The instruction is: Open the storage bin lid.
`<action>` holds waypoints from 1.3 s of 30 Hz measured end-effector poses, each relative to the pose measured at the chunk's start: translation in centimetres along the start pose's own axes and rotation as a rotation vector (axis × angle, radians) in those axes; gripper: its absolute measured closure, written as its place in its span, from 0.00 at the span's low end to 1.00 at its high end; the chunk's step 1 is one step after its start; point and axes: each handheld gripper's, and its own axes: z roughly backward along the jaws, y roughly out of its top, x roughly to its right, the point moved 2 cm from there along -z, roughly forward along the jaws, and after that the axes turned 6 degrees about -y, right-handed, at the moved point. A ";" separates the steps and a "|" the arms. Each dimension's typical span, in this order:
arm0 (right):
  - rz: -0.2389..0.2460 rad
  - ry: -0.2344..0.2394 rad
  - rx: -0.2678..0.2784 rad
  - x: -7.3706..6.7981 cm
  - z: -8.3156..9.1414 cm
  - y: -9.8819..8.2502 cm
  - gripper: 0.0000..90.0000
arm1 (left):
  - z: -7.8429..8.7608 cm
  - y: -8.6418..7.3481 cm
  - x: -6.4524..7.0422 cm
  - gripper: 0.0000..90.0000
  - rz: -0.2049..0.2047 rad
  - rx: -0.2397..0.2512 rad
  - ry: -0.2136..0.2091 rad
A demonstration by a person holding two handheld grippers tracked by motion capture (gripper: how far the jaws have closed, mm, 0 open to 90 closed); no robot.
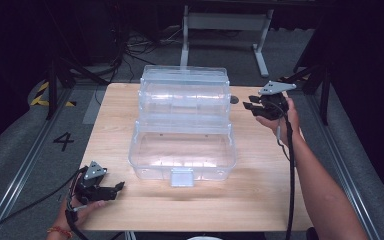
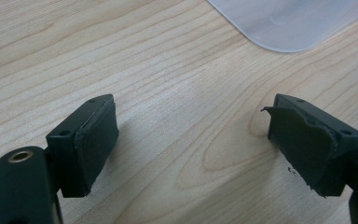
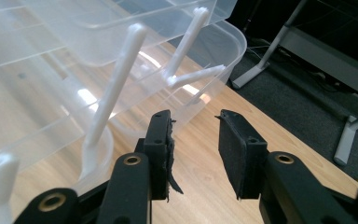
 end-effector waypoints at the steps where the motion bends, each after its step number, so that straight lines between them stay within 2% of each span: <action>1: 0.005 0.003 0.001 -0.1 0.2 -0.2 0.71 | 0.0 0.0 0.0 0.18 0.000 0.000 0.000; 9: 0.017 0.011 -0.001 -0.8 2.0 -1.7 0.64 | 0.0 0.0 0.0 0.18 0.001 -0.001 0.000; 12: 0.021 0.012 -0.016 -1.1 2.8 -2.6 0.58 | 0.0 0.0 0.0 0.18 0.000 0.000 0.001; 15: 0.033 -0.007 -0.012 -1.3 3.1 -3.0 0.56 | 0.0 0.0 0.0 0.18 0.000 -0.001 0.000; 18: 0.042 -0.022 -0.030 -1.6 3.6 -4.2 0.51 | 0.0 0.0 0.0 0.18 0.000 -0.001 0.000; 21: 0.057 -0.032 -0.032 -1.7 3.9 -4.7 0.49 | 0.0 0.0 0.0 0.18 0.000 -0.001 -0.001; 22: 0.052 -0.024 -0.048 -1.8 4.0 -5.0 0.47 | 0.0 0.0 0.0 0.18 0.000 -0.001 -0.001; 24: 0.052 -0.037 -0.037 -1.8 4.2 -5.6 0.47 | 0.0 0.0 0.0 0.18 0.000 -0.001 0.000; 30: 0.075 -0.045 -0.051 -2.5 4.8 -7.3 0.45 | 0.0 0.0 0.0 0.18 0.000 -0.001 0.000; 39: 0.079 -0.064 -0.054 -3.1 6.3 -10.0 0.43 | 0.0 0.0 0.0 0.18 0.000 0.000 0.001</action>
